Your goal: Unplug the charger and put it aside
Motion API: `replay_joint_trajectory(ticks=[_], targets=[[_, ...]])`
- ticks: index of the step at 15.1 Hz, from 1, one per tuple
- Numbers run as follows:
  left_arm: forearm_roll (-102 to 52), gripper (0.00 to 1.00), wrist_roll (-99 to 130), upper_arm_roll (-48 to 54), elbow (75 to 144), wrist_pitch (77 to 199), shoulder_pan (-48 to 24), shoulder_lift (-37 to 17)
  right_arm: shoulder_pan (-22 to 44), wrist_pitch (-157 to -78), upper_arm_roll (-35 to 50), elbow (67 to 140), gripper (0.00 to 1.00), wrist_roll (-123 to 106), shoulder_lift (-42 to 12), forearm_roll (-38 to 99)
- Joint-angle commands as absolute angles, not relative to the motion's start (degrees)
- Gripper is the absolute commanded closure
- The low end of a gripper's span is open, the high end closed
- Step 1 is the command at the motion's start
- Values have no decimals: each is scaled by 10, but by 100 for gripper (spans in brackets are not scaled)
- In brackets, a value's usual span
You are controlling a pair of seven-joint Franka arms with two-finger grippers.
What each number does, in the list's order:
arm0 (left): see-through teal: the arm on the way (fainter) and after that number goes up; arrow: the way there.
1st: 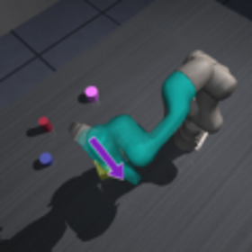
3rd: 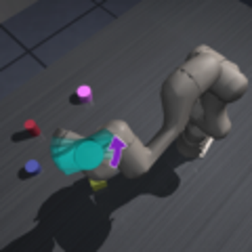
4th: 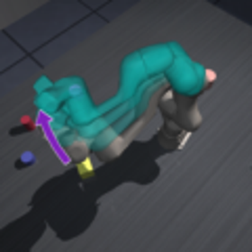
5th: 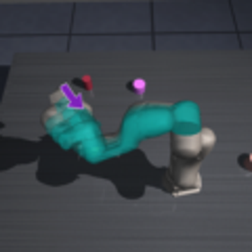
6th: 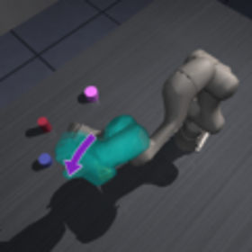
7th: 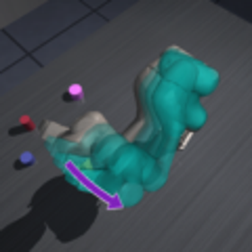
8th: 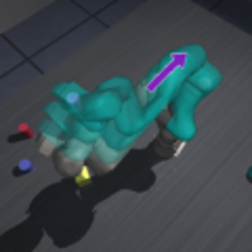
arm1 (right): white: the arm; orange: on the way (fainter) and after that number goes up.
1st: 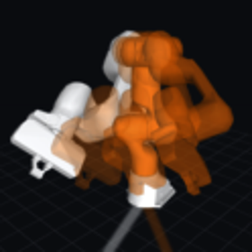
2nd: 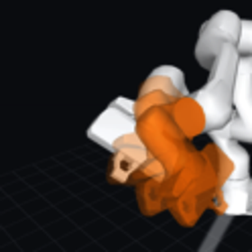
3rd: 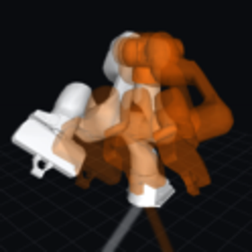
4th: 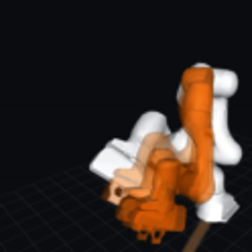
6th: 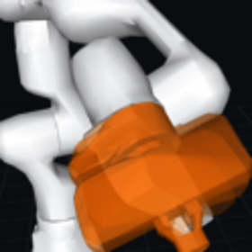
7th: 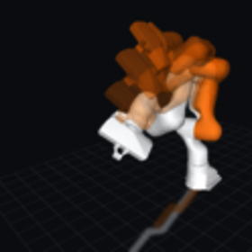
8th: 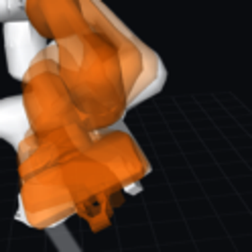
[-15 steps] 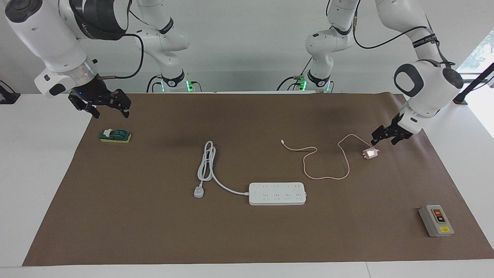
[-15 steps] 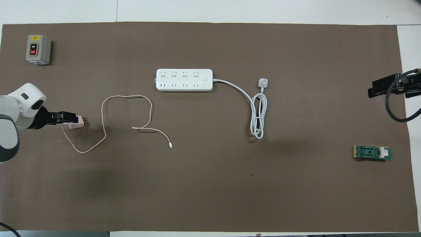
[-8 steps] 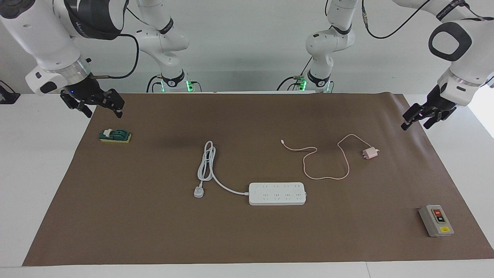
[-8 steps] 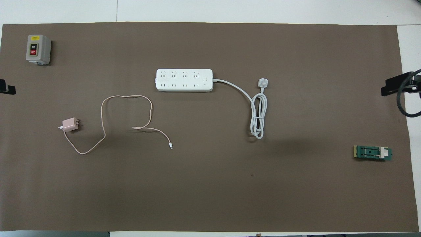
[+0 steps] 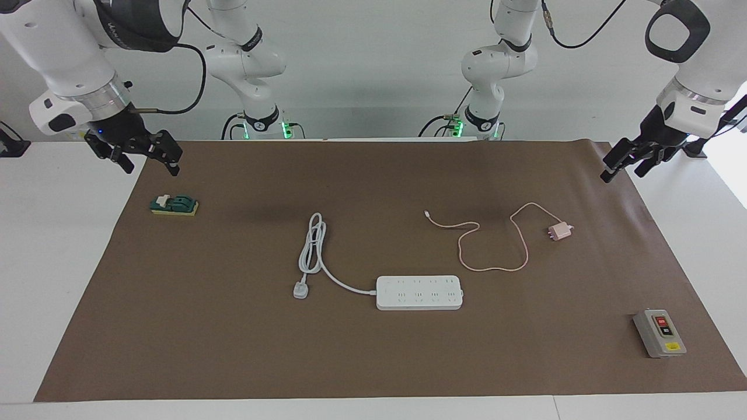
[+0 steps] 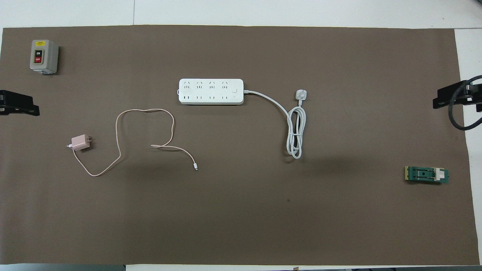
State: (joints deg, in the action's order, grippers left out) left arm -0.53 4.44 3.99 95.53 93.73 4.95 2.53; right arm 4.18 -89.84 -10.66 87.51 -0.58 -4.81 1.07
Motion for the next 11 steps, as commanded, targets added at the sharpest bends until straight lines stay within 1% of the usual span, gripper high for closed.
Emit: replay_joint_trajectory(ticks=[1, 4, 5, 7, 11], targets=[[8, 0, 55, 33, 971, 908, 38, 55, 36, -898, -105, 878, 0, -18, -51, 7], [8, 0, 54, 34, 963, 904, 36, 69, 36, -880, -112, 876, 0, -26, -47, 8], [9, 0, 48, 29, 953, 897, 17, 68, 35, -883, -112, 875, 0, -22, -46, 10], [10, 0, 45, -2, 933, 887, -10, 53, 31, -886, -112, 877, 0, -20, -44, 10], [5, 0, 44, 1, 933, 857, -25, 46, 34, -886, -111, 879, 0, -20, -41, 8]])
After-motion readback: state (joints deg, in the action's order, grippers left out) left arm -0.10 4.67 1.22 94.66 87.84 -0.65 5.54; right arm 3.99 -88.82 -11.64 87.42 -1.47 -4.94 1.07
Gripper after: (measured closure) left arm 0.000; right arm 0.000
